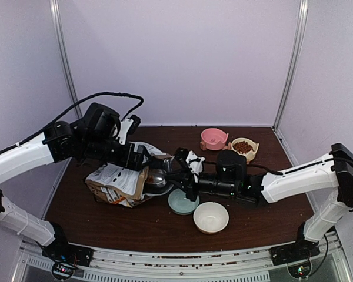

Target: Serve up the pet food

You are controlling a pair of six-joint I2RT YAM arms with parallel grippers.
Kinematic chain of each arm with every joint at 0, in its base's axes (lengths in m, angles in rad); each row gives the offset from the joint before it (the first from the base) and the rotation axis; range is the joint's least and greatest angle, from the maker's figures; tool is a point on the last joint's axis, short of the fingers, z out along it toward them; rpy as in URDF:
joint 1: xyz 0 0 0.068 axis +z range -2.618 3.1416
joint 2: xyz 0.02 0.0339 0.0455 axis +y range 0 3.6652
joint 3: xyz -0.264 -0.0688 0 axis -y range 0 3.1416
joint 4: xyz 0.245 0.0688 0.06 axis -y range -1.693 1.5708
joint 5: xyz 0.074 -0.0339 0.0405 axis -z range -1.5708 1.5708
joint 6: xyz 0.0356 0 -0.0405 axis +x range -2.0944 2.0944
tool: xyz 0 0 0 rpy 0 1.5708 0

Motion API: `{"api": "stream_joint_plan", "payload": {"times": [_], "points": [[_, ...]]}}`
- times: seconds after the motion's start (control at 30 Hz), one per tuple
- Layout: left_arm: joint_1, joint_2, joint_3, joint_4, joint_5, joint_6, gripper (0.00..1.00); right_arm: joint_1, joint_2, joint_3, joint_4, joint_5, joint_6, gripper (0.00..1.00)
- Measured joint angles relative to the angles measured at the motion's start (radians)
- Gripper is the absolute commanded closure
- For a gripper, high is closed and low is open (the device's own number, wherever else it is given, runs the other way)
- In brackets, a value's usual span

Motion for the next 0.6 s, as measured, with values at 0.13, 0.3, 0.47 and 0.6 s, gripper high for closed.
{"api": "stream_joint_plan", "payload": {"times": [0.13, 0.3, 0.47, 0.6], "points": [[-0.015, 0.070, 0.066, -0.043, -0.066, -0.003, 0.29, 0.000, -0.025, -0.039, 0.048, 0.011, 0.001, 1.00], [-0.016, 0.093, 0.095, -0.081, -0.133, -0.010, 0.54, 0.000, -0.052, -0.079, 0.082, 0.023, 0.002, 1.00], [-0.019, 0.093, 0.110, -0.096, -0.155, -0.018, 0.73, 0.000, -0.074, -0.110, 0.116, 0.034, 0.005, 1.00], [-0.019, 0.099, 0.122, -0.103, -0.164, -0.024, 0.95, 0.000, -0.092, -0.131, 0.141, 0.039, 0.016, 1.00]]}}
